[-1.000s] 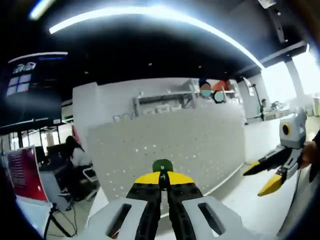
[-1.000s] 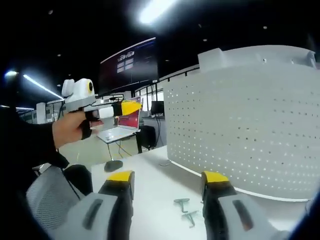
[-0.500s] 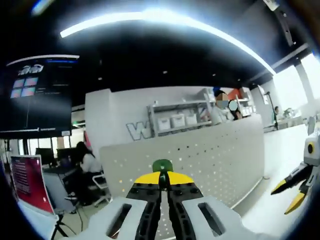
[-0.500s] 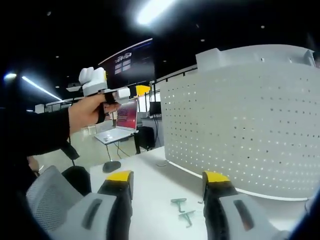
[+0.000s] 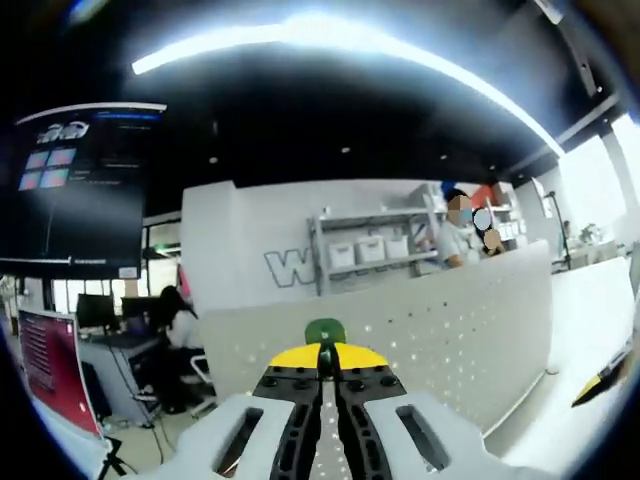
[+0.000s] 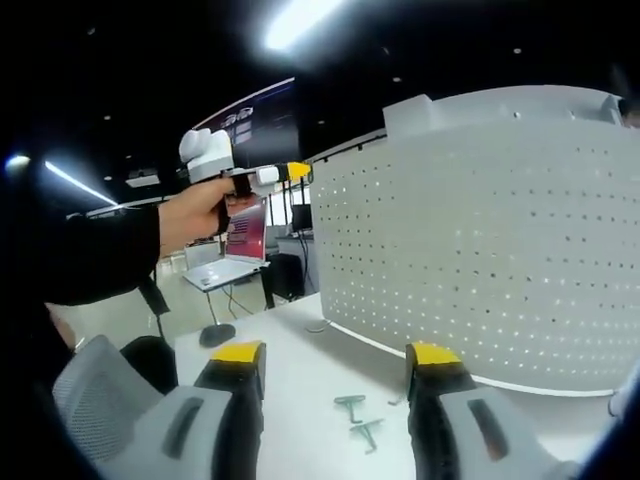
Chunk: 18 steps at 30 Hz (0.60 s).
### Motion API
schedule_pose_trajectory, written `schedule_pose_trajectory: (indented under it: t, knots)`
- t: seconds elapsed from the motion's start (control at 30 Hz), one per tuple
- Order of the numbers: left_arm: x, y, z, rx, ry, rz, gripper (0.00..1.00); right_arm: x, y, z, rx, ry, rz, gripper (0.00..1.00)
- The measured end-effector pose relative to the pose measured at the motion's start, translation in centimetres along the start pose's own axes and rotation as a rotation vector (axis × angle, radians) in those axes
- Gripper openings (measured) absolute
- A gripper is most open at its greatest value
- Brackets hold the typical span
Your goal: Insert the hook assembly into the mounting plate slot until the hook locks in place.
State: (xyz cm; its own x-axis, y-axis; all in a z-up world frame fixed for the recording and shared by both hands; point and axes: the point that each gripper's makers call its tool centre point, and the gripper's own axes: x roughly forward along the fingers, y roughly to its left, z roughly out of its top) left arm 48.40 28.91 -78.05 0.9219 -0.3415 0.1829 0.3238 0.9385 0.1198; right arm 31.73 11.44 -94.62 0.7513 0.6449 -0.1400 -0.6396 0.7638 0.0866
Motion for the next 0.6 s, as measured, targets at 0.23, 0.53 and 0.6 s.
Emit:
schedule_pose_trajectory:
  t: [0.23,0.53,0.6]
  knots:
    - [1.6,-0.3,-1.0,-0.016,0.007,0.0,0.03,-0.1,-0.6,-0.1,0.01,0.004,-0.015,0.54]
    - [4.0,-2.6,-1.7,-0.041,0.008,-0.037,0.03,0.0,-1.1,-0.4,0.019,0.014,-0.031,0.54]
    - [4.5,-3.4,-1.8,-0.047,0.006,-0.05,0.03,-0.1,-1.3,-0.4,0.021,0.013,-0.036,0.54]
